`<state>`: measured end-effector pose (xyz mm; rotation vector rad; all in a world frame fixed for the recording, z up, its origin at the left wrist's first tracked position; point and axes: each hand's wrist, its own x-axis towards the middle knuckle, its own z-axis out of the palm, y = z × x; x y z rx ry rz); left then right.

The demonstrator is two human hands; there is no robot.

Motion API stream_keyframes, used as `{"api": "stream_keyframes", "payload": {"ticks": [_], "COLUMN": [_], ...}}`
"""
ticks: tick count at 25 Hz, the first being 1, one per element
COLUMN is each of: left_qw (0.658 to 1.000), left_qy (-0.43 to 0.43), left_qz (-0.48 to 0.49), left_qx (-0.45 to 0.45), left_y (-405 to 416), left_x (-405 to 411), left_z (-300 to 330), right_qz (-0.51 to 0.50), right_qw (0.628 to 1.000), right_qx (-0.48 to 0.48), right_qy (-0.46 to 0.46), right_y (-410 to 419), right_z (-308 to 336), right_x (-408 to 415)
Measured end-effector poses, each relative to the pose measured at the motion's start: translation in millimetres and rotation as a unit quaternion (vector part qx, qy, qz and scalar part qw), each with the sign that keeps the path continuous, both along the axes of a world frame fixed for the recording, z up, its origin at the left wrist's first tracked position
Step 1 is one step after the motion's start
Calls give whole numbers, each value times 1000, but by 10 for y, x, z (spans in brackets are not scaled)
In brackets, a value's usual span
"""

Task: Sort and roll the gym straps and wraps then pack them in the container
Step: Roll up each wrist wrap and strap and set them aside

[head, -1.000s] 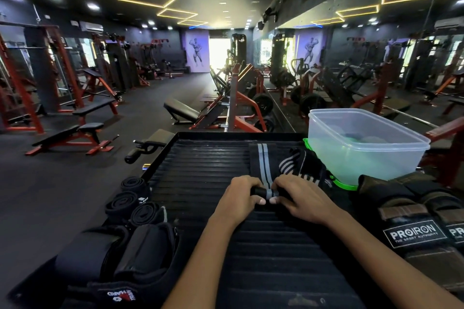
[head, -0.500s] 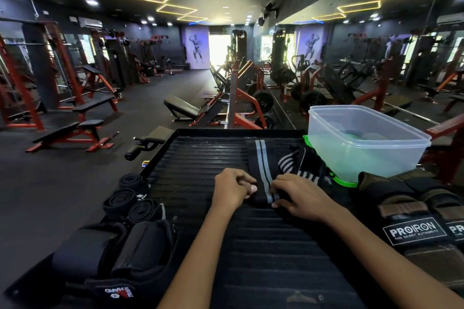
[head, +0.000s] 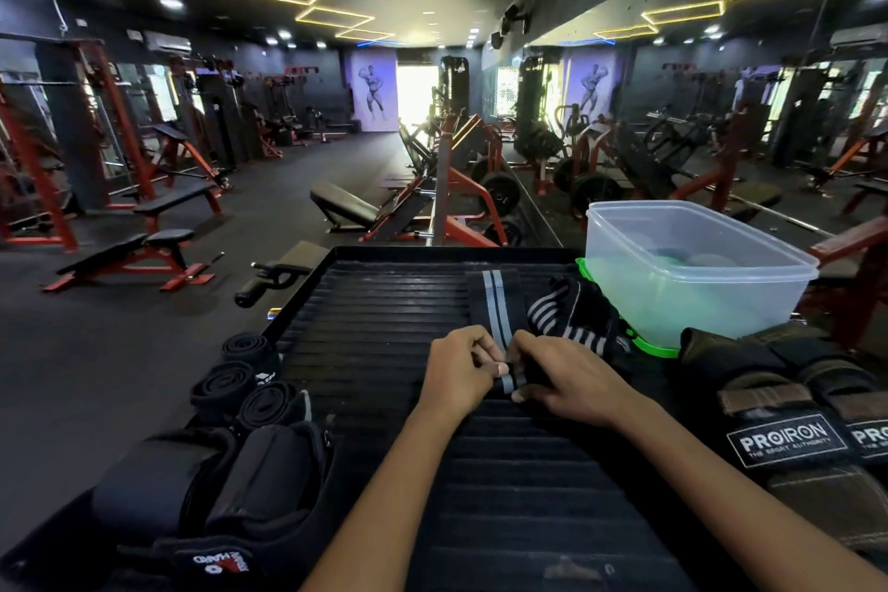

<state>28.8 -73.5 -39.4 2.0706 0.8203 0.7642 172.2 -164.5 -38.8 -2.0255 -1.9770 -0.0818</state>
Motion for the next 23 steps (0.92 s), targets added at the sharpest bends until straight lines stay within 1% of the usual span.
{"api": "stream_keyframes", "payload": {"ticks": [4, 6, 10, 14, 19, 23], "left_qw": [1000, 999, 995, 992, 988, 990], "left_qy": [20, 37, 75, 82, 101, 84], "left_qz": [-10, -24, -57, -50, -61, -62], "left_qx": [-11, -9, 38, 78, 94, 94], "left_y": [37, 51, 30, 39, 50, 56], "left_x": [-16, -28, -24, -7, 5, -8], "left_z": [5, 12, -23, -49, -49, -64], "right_qz": [3, -11, -36, -53, -58, -64], "right_qw": [1000, 1000, 999, 998, 996, 997], "right_qx": [4, -2, -17, -34, -27, -25], "right_qy": [4, 3, -16, -22, -58, -44], "right_y": [-3, 1, 29, 56, 56, 86], "right_z": [-8, 0, 13, 27, 52, 62], "right_x": [1, -2, -29, -59, -112, -116]}}
